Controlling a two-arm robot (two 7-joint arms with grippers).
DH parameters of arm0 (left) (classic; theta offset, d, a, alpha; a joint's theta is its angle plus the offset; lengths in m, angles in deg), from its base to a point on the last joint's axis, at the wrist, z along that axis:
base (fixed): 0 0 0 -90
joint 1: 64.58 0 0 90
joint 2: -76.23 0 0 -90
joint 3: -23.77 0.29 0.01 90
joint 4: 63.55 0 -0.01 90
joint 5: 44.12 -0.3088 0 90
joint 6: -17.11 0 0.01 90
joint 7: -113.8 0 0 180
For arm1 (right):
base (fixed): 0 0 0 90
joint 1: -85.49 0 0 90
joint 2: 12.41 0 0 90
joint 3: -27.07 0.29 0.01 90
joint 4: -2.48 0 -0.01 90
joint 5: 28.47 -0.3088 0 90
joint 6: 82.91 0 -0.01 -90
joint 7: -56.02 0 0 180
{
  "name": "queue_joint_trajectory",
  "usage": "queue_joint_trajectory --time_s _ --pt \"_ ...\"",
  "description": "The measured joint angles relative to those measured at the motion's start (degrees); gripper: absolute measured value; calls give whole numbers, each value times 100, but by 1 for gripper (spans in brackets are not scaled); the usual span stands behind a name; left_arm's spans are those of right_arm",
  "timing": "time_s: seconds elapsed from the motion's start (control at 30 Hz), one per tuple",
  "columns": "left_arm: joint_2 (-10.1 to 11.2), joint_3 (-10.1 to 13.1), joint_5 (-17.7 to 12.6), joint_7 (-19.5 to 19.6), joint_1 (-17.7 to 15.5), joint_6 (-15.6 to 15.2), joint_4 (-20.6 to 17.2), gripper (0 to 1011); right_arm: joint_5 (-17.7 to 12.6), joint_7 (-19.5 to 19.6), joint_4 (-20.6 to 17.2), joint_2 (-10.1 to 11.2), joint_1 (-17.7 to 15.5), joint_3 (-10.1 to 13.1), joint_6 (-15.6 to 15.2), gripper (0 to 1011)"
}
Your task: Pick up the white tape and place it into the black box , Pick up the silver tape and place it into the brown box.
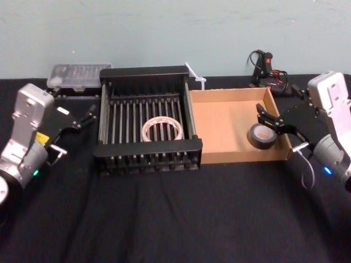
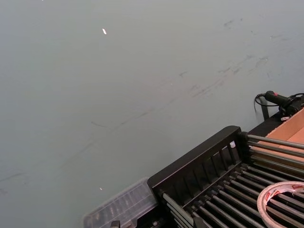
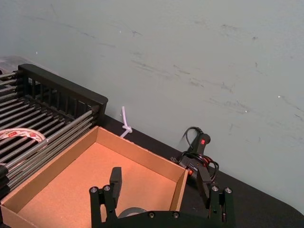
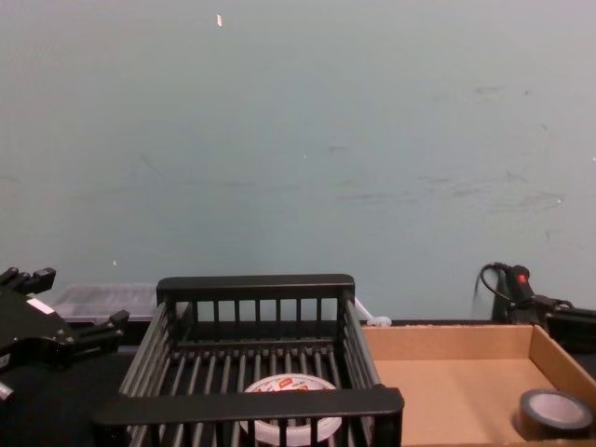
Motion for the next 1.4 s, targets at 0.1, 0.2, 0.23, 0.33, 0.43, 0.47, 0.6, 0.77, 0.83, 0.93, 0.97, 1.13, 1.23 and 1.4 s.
queue_joint_trajectory --time_s 0.1,0.2,0.23,0.33,0.43,0.47,0.6,0.77,0.83,0.93,0.97,1.13,1.23,1.4 --pt "0 0 0 0 0 0 0 1001 -1 0 1 4 3 -8 0 1002" --pt "0 0 0 0 0 0 0 1001 -4 0 2 8 8 -13 0 1002" --pt "0 0 0 0 0 0 0 1001 -4 0 2 9 9 -15 0 1002" --pt "0 0 0 0 0 0 0 1001 -4 0 4 12 13 -20 0 1002" --pt "0 0 0 0 0 0 0 1001 -4 -1 5 13 15 -22 0 1002" --pt "0 0 0 0 0 0 0 1001 -5 -1 5 14 15 -24 1 1002" --pt "0 0 0 0 0 0 0 1001 -7 -2 4 16 17 -27 0 1002" --pt "0 0 0 0 0 0 0 1001 -9 -4 4 18 19 -30 0 1002" --pt "0 0 0 0 0 0 0 1001 -10 -4 4 20 20 -31 -1 1002" --pt "0 0 0 0 0 0 0 1001 -11 -4 5 21 22 -33 -2 1002" --pt "0 0 0 0 0 0 0 1001 -12 -4 5 22 22 -33 -2 1002" --pt "0 0 0 0 0 0 0 1001 -15 -4 4 22 24 -33 -4 1002" --pt "0 0 0 0 0 0 0 1001 -17 -4 4 22 25 -33 -6 1003" --pt "0 0 0 0 0 0 0 1001 -18 -4 4 22 25 -33 -7 1002"
